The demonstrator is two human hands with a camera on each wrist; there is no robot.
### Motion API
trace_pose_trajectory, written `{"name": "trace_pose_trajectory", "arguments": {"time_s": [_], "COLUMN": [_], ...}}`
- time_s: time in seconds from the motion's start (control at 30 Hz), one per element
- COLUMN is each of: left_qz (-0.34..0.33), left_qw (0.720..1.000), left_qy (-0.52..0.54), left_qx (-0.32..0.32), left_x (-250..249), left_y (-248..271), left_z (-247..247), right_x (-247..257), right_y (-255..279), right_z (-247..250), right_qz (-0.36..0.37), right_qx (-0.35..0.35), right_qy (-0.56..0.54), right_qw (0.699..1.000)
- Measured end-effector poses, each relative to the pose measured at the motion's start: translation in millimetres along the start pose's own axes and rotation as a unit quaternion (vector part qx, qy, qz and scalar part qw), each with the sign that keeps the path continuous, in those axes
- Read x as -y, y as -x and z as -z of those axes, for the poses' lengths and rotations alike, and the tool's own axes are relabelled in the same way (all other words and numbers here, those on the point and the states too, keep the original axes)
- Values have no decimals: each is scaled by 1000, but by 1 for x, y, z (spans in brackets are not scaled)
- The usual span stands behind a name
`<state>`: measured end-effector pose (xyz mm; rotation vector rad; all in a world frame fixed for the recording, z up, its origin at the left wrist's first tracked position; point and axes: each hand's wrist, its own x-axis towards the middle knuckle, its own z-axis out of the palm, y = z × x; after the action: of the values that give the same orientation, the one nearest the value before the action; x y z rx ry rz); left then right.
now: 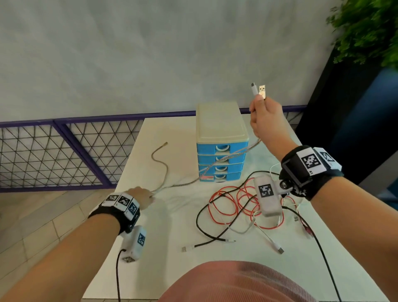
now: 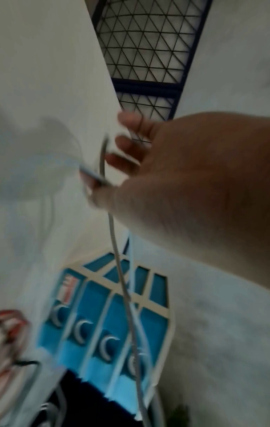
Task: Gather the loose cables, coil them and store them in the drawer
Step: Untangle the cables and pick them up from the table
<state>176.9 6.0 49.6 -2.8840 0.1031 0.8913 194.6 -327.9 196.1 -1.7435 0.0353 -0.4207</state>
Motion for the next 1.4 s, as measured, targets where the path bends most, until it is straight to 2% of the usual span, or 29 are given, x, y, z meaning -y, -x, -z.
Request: {"name": "trace_pose_trajectory", "arguments": {"time_s": [0.07,0.13,0.2,0.27,0.33,0.4,0.47,0.5,0.53,0.57,0.6,0.67,0.7,0.77,0.8,0.83,0.87,0.9,0.93,0.97,1.07,1.13,1.27,1.4], "left_qz": [4,37,72,56,-3,-78,-178,-216,-247,-266,-275,-275,-268,-232,-209,-198,-196,-198,-196,-193,-199,-218,-247,-276], "left_qw": [999,986,946,881,771,685,616,592,579,583,601,664,707,825,884,928,953,961,964,965,959,949,943,953], "left_qy": [30,101,217,342,481,537,562,563,555,539,513,454,421,328,276,230,196,180,176,172,160,183,196,127], "left_qx": [-38,-126,-231,-322,-416,-485,-523,-536,-544,-547,-547,-527,-501,-397,-313,-216,-126,-66,-39,-44,-121,-134,-105,-9], "left_x": [1,3,2,-3,-9,-15,-21,-23,-26,-30,-34,-42,-44,-41,-37,-33,-30,-29,-32,-37,-63,-79,-89,-90], "left_y": [2,4,10,20,40,57,70,75,76,77,76,65,57,34,23,14,9,8,10,11,18,22,22,22], "left_z": [24,56,96,136,171,197,212,216,216,213,206,181,165,126,105,85,66,50,37,27,4,-8,-31,-54], "right_x": [-5,-8,-9,-10,-9,-8,-7,-6,-6,-7,-8,-11,-13,-18,-22,-26,-30,-34,-37,-40,-41,-40,-39,-39], "right_y": [2,6,11,15,17,18,18,18,18,18,18,19,20,24,26,27,29,31,33,34,37,38,40,44], "right_z": [-4,-11,-18,-22,-26,-28,-29,-29,-29,-29,-28,-28,-28,-27,-27,-26,-25,-25,-24,-23,-22,-23,-24,-20], "right_qz": [7,16,18,19,22,21,19,17,16,15,16,13,8,-9,-16,-22,-29,-34,-40,-45,-68,-82,-87,-91], "right_qx": [20,48,78,95,102,104,105,104,104,104,105,107,110,116,120,125,132,142,151,157,167,170,176,179], "right_qy": [18,35,44,47,49,42,34,32,29,27,27,33,33,27,28,35,45,55,65,73,75,68,83,85], "right_qw": [1000,998,996,994,993,993,994,994,994,994,994,994,993,993,992,991,990,988,986,984,981,980,977,976]}}
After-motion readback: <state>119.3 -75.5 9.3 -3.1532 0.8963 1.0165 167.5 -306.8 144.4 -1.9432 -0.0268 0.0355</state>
